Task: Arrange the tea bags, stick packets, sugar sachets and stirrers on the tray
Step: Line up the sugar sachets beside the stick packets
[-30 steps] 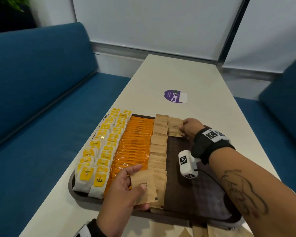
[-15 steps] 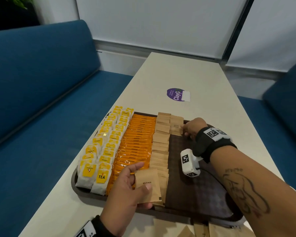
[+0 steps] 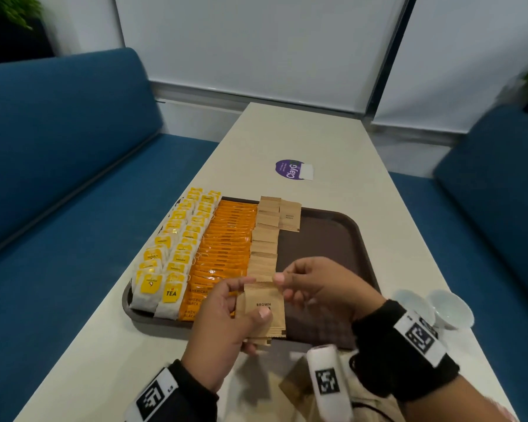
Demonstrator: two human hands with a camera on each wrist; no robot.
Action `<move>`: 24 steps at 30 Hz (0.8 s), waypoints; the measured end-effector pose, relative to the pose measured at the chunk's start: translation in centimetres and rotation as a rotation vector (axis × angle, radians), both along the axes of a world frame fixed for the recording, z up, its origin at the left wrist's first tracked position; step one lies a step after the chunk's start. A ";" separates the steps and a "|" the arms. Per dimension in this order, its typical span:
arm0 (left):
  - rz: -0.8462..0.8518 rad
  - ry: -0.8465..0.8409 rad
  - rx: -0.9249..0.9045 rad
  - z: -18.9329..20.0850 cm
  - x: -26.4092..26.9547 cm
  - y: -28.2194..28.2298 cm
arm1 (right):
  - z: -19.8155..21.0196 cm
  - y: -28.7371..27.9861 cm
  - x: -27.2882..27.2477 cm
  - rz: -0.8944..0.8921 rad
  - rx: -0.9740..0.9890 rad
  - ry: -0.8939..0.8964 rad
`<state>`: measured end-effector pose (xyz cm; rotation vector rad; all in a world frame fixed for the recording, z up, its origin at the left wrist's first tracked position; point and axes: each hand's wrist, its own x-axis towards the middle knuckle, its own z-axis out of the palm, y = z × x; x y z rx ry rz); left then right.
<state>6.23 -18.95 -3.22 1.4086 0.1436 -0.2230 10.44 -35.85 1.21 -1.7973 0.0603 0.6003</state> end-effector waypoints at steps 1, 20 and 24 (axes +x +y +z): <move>0.003 -0.003 0.010 0.0 -0.3 -0.1 | -0.2 0.1 -0.9 -0.021 0.041 -0.007; -0.033 0.034 -0.008 -0.9 0.3 1.3 | -0.3 -2.7 5.6 -0.478 -0.154 -0.214; -0.026 0.087 -0.040 -1.2 1.2 1.7 | -1.6 -4.0 11.4 -0.525 -0.277 -0.189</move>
